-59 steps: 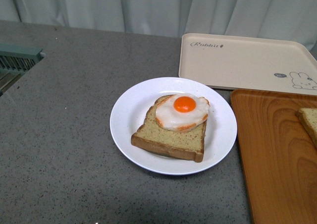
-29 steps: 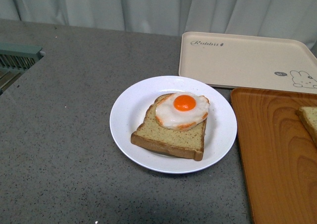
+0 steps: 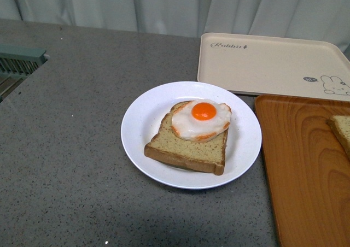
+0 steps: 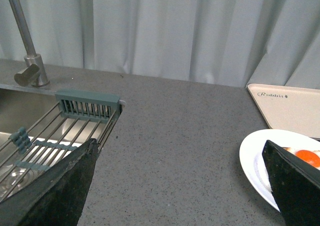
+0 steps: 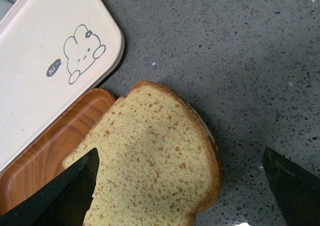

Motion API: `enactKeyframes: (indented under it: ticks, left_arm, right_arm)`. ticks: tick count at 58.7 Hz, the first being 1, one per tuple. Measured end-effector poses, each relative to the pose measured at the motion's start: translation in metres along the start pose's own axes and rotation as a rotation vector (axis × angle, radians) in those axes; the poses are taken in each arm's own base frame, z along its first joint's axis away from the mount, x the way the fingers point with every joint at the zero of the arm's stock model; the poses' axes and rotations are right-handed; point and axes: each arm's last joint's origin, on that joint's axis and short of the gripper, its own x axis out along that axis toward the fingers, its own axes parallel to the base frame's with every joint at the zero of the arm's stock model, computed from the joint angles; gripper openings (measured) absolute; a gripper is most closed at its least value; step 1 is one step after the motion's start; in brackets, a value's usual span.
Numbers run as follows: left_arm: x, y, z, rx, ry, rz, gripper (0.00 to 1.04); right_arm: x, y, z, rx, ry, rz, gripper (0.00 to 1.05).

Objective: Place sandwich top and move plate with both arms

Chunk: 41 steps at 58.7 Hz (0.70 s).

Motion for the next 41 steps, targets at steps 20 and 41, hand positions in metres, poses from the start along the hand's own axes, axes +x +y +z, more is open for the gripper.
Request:
enactKeyframes:
  ticks: [20,41]
  left_arm:
    - [0.0,0.0,0.0,0.0,0.0,0.0,0.98]
    - [0.0,0.0,0.0,0.0,0.0,0.0,0.98]
  right_arm:
    - [0.01,-0.006,-0.013,0.013,0.071,-0.012,0.96]
    - [0.018,-0.009,-0.021,0.014,0.099,-0.038,0.96]
